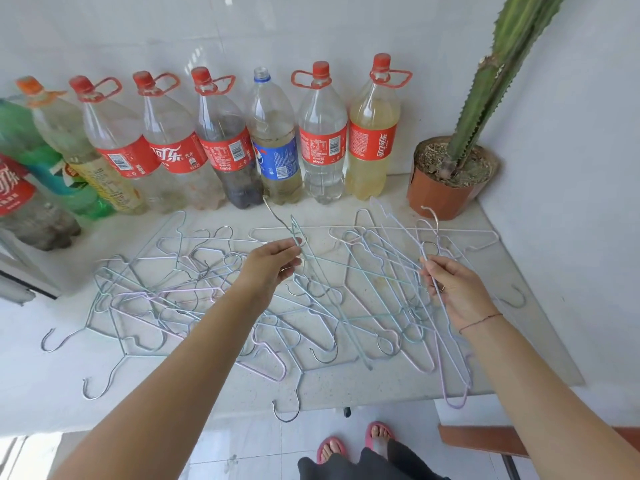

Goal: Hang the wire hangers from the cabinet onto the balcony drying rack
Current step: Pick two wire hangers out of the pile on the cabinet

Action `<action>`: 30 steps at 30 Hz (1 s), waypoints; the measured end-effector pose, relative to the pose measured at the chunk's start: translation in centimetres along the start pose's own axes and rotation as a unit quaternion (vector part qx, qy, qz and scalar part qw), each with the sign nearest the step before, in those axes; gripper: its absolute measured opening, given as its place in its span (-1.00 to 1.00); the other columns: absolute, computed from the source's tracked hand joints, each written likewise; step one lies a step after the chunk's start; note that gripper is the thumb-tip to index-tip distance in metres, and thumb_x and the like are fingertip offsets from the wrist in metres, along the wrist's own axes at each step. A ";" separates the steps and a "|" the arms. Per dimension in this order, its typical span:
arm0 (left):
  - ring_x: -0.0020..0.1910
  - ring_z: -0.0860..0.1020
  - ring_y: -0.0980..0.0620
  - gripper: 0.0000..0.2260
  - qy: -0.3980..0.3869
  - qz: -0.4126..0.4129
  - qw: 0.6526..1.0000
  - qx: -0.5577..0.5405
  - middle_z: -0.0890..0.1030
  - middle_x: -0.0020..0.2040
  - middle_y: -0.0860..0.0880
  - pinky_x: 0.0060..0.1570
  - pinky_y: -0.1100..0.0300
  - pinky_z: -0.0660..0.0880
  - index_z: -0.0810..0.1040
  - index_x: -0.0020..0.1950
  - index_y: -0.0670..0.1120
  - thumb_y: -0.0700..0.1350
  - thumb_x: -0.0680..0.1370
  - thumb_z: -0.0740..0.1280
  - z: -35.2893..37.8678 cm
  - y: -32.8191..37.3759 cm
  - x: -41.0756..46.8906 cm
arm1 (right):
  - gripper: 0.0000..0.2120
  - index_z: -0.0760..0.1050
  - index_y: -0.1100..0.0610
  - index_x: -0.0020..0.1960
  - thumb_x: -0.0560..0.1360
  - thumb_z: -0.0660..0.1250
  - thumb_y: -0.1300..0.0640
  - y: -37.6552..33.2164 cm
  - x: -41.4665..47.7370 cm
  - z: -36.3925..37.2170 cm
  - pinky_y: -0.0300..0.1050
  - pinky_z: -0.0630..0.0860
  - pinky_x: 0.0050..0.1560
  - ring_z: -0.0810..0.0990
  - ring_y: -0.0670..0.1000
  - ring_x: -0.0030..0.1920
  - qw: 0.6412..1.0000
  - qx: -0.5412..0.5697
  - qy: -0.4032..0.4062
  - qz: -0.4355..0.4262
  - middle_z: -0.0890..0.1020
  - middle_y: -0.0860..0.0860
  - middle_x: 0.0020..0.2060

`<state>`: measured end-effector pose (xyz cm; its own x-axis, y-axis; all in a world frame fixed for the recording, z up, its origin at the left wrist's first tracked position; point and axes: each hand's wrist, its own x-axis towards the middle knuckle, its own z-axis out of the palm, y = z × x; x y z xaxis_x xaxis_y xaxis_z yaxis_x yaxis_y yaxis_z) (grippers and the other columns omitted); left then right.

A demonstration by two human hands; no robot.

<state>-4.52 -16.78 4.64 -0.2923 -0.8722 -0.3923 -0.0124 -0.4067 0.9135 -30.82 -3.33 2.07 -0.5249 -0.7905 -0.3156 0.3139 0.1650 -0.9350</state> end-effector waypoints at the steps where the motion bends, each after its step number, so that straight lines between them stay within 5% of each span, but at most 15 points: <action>1: -0.35 0.54 0.16 -0.91 -0.003 -0.003 1.000 -0.014 0.56 -0.36 0.06 -0.28 0.36 0.43 0.58 -0.05 -0.12 -0.26 0.52 0.32 0.3 0.0 -0.3 | -0.89 0.52 0.22 -0.03 0.52 0.23 0.32 0.1 -0.1 0.0 -0.36 0.38 -0.48 0.47 -0.10 -0.37 1.000 0.002 -0.004 0.003 0.53 0.08 -0.31; 12: -0.32 0.59 0.14 -0.94 0.002 -0.004 0.999 -0.049 0.59 -0.31 0.01 -0.14 0.27 0.47 0.56 -0.13 -0.11 -0.23 0.52 0.32 1.3 -0.5 -3.3 | -0.87 0.52 0.25 -0.08 0.52 0.20 0.35 0.6 -2.0 2.2 -0.34 0.35 -0.49 0.44 -0.14 -0.47 0.998 0.036 -0.057 0.006 0.55 0.00 -0.45; 30: -0.25 0.64 0.08 -0.91 0.221 0.082 0.957 -0.169 0.65 -0.23 -0.01 -0.17 0.28 0.50 0.54 -0.20 -0.10 -0.25 0.48 0.36 0.7 -3.7 -20.7 | -0.88 0.55 0.20 -0.04 0.51 0.25 0.31 0.5 -8.8 7.6 -0.36 0.41 -0.43 0.49 -0.15 -0.41 0.944 -0.039 -0.324 0.057 0.61 -0.04 -0.40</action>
<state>0.91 2.97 9.41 0.1708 -0.9308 -0.3232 0.3310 -0.2548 0.9086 -20.07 -0.81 5.63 0.1096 -0.9557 -0.2733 0.2668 0.2931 -0.9181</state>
